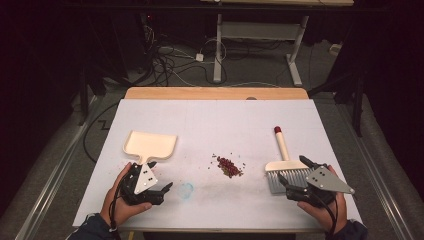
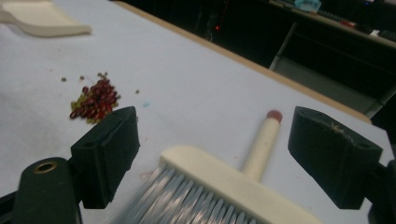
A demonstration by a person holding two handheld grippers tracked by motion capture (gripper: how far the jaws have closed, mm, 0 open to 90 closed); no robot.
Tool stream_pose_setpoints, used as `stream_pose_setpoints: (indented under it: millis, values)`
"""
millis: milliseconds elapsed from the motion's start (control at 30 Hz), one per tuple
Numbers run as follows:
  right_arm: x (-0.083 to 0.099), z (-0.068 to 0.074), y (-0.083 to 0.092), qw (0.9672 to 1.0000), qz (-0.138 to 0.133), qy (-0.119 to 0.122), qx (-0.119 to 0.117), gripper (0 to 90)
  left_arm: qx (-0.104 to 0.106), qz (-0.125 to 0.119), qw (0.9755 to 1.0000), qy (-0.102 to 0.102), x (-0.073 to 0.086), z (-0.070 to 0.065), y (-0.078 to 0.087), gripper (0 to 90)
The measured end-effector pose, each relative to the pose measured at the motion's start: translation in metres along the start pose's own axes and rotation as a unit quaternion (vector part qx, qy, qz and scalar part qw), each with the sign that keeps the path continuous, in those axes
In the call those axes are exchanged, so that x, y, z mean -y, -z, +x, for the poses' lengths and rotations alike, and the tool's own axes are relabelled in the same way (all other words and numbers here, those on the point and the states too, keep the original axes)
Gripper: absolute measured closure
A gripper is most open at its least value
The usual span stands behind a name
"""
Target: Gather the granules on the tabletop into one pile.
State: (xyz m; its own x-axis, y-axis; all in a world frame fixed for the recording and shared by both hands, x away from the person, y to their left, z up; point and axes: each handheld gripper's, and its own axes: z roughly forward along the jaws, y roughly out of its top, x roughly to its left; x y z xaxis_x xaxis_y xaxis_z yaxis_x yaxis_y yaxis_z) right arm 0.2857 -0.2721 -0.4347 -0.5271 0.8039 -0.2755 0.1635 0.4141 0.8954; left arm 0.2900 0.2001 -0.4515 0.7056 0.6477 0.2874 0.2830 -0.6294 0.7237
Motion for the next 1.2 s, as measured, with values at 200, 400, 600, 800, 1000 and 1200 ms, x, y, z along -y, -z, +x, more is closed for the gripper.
stream_pose_setpoints:
  millis: [200, 400, 600, 800, 1000, 1200]
  values:
    - [0.009, 0.009, -0.002, 0.9998, 0.016, 0.009, -0.012, 17.6, -0.006, -0.001, 1.0000, -0.004, 0.000, -0.003, 0.001, 17.0]
    - [0.009, 0.011, -0.004, 0.9997, 0.014, 0.020, -0.007, 17.9, -0.005, -0.001, 0.9999, -0.010, 0.000, -0.005, -0.001, 16.9]
    - [0.005, 0.012, 0.000, 0.9998, 0.003, 0.021, -0.002, 18.1, -0.002, 0.000, 0.9998, -0.020, 0.001, -0.010, -0.001, 16.9]
    - [0.003, 0.013, 0.000, 0.9997, -0.002, 0.025, 0.000, 18.1, -0.008, -0.005, 0.9999, -0.012, 0.001, -0.008, 0.001, 16.9]
    - [0.002, 0.013, 0.000, 0.9997, -0.004, 0.025, -0.002, 18.1, -0.008, -0.003, 0.9999, -0.015, 0.002, -0.008, 0.001, 16.9]
    - [0.002, 0.013, 0.000, 0.9996, -0.005, 0.027, -0.002, 18.2, -0.009, -0.004, 0.9999, -0.012, 0.002, -0.008, 0.001, 16.9]
